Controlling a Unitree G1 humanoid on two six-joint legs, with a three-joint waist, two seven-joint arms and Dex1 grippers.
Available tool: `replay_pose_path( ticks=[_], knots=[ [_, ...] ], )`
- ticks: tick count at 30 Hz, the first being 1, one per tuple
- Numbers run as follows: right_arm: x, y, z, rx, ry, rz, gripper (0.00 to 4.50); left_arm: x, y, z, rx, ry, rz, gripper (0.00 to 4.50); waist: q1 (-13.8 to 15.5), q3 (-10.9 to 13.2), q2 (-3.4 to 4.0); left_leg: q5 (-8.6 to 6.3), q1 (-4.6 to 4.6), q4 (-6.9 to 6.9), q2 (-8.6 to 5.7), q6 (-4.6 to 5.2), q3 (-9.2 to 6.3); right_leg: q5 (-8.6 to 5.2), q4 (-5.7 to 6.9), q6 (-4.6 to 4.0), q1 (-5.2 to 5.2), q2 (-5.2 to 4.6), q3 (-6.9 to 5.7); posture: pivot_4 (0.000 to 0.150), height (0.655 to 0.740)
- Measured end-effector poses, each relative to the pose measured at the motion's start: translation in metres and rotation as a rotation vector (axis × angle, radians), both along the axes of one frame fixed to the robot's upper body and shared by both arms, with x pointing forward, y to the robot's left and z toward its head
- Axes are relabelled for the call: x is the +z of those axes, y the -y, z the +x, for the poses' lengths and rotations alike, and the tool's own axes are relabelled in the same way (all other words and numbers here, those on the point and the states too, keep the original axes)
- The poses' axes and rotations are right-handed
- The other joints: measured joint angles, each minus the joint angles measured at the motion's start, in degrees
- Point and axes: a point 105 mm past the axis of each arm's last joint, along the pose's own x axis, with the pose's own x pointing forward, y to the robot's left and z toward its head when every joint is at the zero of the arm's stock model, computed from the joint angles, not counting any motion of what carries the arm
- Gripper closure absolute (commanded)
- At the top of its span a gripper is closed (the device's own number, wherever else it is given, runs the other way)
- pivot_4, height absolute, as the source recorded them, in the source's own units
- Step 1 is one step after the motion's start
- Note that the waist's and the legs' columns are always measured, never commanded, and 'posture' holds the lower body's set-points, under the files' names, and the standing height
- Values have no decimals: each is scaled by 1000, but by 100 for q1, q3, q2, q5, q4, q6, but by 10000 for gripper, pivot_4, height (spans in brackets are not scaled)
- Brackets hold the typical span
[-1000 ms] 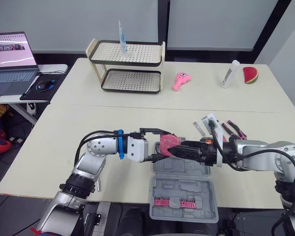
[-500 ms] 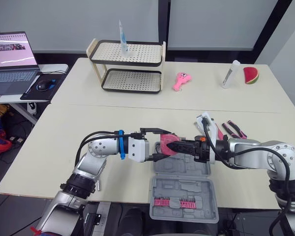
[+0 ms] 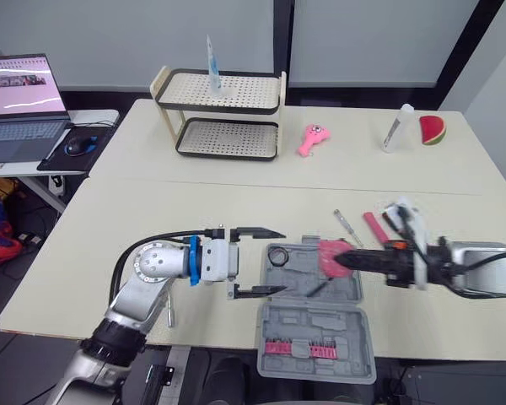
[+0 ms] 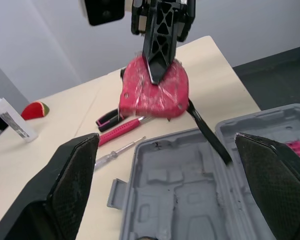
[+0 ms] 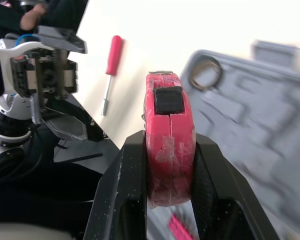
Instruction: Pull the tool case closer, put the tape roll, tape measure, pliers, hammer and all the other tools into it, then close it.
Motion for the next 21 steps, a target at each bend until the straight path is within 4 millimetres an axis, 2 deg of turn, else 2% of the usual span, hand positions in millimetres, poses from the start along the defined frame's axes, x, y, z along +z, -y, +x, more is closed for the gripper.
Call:
replay_pose_path(
  ticks=[4,9,14,21],
  knots=[
    [-21,47,-16,-77,-174,-56,36871,-3,-3,-13,-16,-119,-8,0,9,0,0,-2,15,1,1,3,3,0,-9,0,22,0,-1,1500,7400],
    [-44,72,-26,-111,-278,-90,36871,4,7,-26,-47,-180,-31,0,19,0,6,-2,17,0,0,4,3,0,-11,0,23,2,2,1500,7400],
    [-72,80,-26,-132,-321,-121,36871,4,17,-29,-50,-214,-54,0,32,1,6,-2,18,0,0,3,2,0,-14,1,26,6,-1,1500,7400],
    [-111,81,-21,-164,-360,-155,36871,-4,14,-33,-58,-230,-30,0,33,4,11,-2,22,0,-1,3,4,0,-15,1,27,6,1,1500,7400]
  ],
)
